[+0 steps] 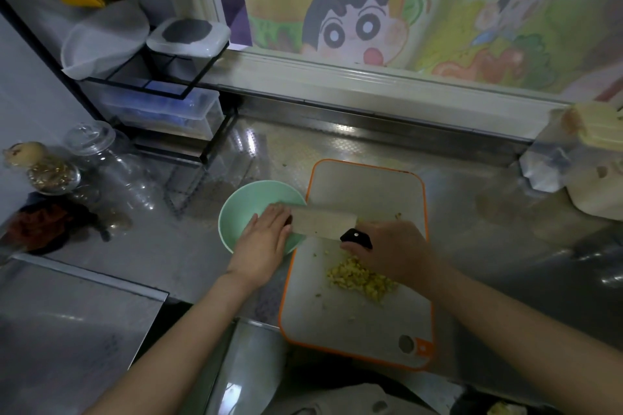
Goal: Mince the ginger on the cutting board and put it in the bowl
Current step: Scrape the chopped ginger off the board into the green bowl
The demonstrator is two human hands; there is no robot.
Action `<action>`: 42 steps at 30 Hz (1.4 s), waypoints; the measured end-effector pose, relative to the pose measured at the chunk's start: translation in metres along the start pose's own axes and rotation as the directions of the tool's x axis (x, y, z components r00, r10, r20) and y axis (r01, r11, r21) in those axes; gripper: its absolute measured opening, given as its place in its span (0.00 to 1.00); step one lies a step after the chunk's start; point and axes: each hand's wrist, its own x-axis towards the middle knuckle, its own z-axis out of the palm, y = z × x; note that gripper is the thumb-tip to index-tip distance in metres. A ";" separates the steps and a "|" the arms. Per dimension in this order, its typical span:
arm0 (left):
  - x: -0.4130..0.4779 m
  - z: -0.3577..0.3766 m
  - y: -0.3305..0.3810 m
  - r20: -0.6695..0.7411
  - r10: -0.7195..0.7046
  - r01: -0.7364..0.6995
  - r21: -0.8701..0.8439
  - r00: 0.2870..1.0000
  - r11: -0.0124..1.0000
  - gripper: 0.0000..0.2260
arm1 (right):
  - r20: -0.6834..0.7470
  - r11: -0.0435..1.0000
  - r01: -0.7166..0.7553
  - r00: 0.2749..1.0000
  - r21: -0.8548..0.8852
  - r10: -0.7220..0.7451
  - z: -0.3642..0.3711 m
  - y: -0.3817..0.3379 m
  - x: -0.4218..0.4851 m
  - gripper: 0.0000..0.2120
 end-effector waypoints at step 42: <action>-0.005 0.131 0.084 0.137 -0.159 0.205 -0.447 0.978 0.871 0.20 | 0.478 0.127 -0.832 0.428 0.540 0.767 0.060 0.032 -0.159 0.19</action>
